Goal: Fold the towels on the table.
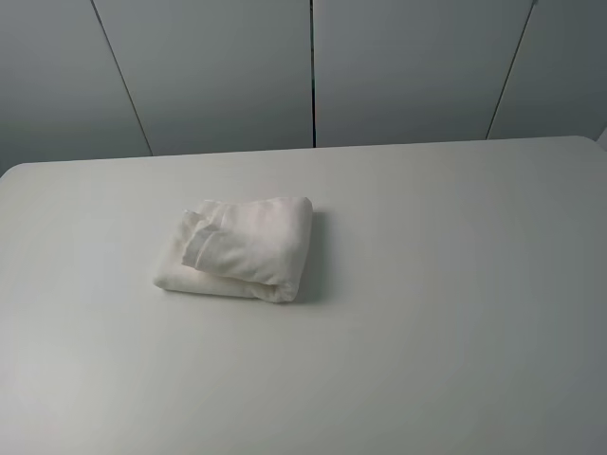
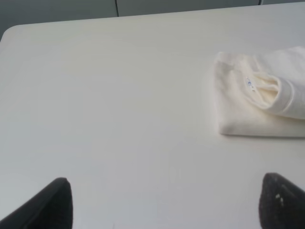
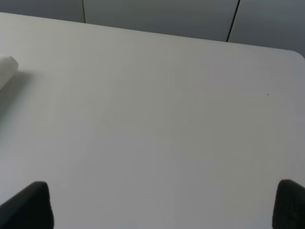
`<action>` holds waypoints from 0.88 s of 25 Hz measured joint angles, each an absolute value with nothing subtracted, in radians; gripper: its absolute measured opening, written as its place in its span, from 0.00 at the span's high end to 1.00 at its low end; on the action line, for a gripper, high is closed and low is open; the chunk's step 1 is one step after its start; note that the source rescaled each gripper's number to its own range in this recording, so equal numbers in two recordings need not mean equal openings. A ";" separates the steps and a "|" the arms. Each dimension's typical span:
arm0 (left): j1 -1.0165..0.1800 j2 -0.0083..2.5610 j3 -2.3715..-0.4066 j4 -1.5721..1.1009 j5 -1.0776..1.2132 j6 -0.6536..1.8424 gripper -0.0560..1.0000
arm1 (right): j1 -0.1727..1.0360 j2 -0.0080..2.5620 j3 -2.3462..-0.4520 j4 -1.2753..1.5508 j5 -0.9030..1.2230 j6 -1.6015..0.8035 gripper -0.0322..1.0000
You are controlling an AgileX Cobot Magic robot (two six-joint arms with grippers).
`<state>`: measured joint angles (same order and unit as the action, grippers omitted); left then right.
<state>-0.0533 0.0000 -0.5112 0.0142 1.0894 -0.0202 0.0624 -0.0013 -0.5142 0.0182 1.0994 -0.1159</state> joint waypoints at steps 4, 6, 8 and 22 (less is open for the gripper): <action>-0.053 0.000 -0.511 0.014 1.089 -0.020 0.00 | 0.062 -0.001 -0.514 0.018 1.099 -0.116 0.00; -0.053 0.000 -0.511 0.014 1.089 -0.020 0.00 | 0.062 -0.001 -0.514 0.018 1.099 -0.116 0.00; -0.053 0.000 -0.511 0.014 1.089 -0.020 0.00 | 0.062 -0.001 -0.514 0.018 1.099 -0.116 0.00; -0.053 0.000 -0.511 0.014 1.089 -0.020 0.00 | 0.062 -0.001 -0.514 0.018 1.099 -0.116 0.00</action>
